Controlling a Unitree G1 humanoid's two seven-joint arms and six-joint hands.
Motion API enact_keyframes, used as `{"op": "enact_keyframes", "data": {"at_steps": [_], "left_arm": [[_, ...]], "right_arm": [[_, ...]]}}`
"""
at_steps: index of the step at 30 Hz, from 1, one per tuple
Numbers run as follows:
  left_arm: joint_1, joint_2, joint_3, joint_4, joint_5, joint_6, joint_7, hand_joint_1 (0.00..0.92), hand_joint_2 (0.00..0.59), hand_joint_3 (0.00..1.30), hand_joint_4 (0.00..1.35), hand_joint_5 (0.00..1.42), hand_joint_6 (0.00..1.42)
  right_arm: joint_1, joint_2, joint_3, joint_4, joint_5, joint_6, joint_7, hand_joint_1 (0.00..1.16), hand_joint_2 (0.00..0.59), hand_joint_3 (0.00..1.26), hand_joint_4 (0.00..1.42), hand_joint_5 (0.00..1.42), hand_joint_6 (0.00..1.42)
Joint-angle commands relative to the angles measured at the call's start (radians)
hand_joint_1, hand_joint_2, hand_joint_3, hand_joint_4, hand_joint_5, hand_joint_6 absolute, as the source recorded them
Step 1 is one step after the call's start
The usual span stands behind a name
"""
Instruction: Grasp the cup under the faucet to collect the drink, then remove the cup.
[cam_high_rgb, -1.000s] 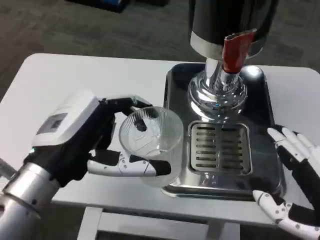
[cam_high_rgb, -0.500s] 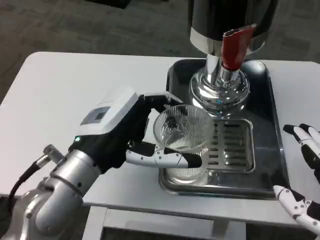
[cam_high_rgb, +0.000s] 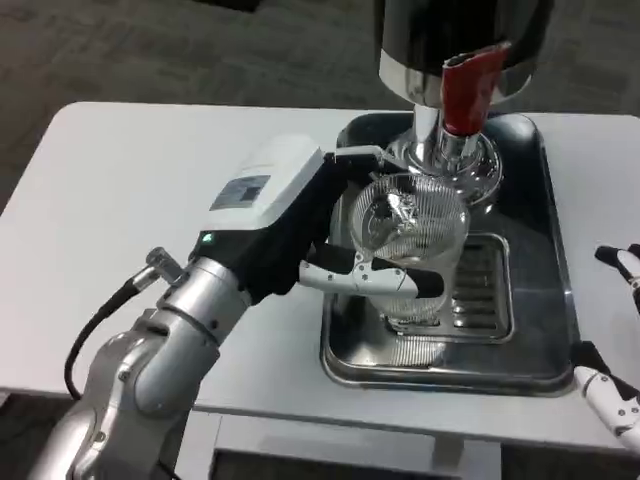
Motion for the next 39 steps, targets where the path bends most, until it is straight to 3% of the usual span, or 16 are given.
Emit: {"op": "enact_keyframes", "data": {"at_steps": [1,6,13,18,21,28,39], "left_arm": [[-0.027,-0.003,-0.029,0.043,0.024,-0.018,0.029,0.548,0.003,0.9,1.06,1.27,1.42],[-0.039,0.001,-0.042,0.056,0.026,-0.019,0.028,0.543,0.0,0.81,0.98,1.18,1.42],[-0.027,0.003,-0.036,0.034,0.026,-0.024,0.027,0.464,0.022,0.66,0.71,1.04,1.36],[-0.028,0.01,-0.036,0.026,0.033,-0.01,0.013,0.315,0.072,0.39,0.55,0.94,1.32],[-0.023,0.012,-0.035,0.014,0.041,-0.006,0.016,0.271,0.09,0.26,0.41,0.82,1.26],[-0.035,0.014,-0.041,0.012,0.046,0.009,0.006,0.262,0.1,0.2,0.31,0.68,1.16],[-0.061,0.004,-0.057,0.034,0.029,0.0,-0.008,0.268,0.115,0.15,0.27,0.65,1.09]], "right_arm": [[0.018,-0.008,-0.01,-0.01,0.017,0.0,-0.012,0.36,0.473,0.07,0.0,0.0,0.09],[0.013,-0.015,-0.016,-0.003,0.026,0.005,-0.012,0.36,0.475,0.07,0.0,0.0,0.11],[0.012,-0.018,-0.018,-0.003,0.03,0.013,-0.012,0.36,0.476,0.08,0.0,0.0,0.11],[0.01,-0.016,-0.015,-0.003,0.031,0.018,-0.012,0.36,0.476,0.08,0.01,0.01,0.11],[0.007,-0.015,-0.01,-0.003,0.03,0.02,-0.012,0.36,0.476,0.08,0.01,0.01,0.11],[0.004,-0.014,-0.002,-0.004,0.027,0.025,-0.009,0.36,0.476,0.09,0.01,0.02,0.11],[-0.004,-0.018,0.005,0.002,0.025,0.031,-0.008,0.36,0.481,0.1,0.02,0.03,0.11]]}}
